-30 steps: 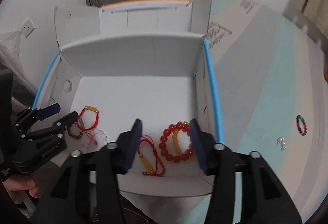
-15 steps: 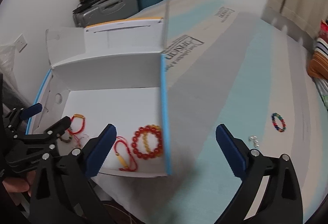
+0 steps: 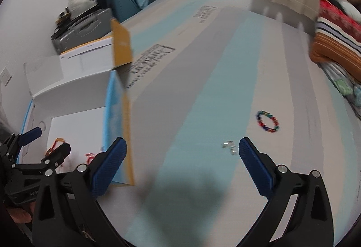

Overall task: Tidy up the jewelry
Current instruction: 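Move both open tools back over the multicolour bracelet and pearl earrings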

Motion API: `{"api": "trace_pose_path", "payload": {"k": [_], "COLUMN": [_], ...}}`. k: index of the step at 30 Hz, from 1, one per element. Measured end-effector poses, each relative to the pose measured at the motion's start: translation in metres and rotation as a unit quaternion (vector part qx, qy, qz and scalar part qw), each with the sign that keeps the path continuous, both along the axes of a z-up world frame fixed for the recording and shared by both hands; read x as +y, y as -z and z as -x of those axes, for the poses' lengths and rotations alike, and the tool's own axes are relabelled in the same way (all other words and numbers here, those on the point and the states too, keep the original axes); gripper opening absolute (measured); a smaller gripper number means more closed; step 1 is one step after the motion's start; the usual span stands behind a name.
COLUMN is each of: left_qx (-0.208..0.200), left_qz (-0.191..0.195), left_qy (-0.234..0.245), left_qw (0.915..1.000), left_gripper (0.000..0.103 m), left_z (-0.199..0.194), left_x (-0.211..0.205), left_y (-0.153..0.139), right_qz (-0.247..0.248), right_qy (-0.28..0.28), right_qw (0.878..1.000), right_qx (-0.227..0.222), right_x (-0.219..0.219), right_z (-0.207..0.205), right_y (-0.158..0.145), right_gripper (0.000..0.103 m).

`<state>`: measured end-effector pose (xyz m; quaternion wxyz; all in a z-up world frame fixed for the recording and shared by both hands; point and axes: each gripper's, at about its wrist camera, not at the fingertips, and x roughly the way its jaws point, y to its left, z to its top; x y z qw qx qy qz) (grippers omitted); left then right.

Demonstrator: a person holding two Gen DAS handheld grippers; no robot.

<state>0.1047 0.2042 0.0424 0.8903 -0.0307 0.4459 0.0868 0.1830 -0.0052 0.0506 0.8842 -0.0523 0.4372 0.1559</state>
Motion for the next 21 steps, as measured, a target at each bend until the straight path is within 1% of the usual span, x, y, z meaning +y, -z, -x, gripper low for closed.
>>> {"api": "trace_pose_path", "payload": {"k": [9,16,21], "left_qx": [0.002,0.001,0.002], "left_qz": [0.019,0.034,0.045], "left_qy": [0.052,0.087,0.112], "left_qw": [0.9985,0.9956,0.9927], "left_gripper": [0.097,0.097,0.097], "left_z": [-0.034,-0.06,-0.083], "left_x": [-0.072,-0.123,-0.153], "left_y": [0.016,0.031,0.047], "right_qz": [-0.011,-0.011,-0.007], "right_qy": [0.058,0.094,0.114], "right_qw": [0.998,0.995,0.993], "right_qx": [0.01,0.02,0.033], "right_x": [-0.076,-0.129,-0.158], "right_z": [-0.028,-0.057,-0.083], "right_y": [0.016,0.038,0.061], "right_gripper": [0.096,0.096,0.096]}}
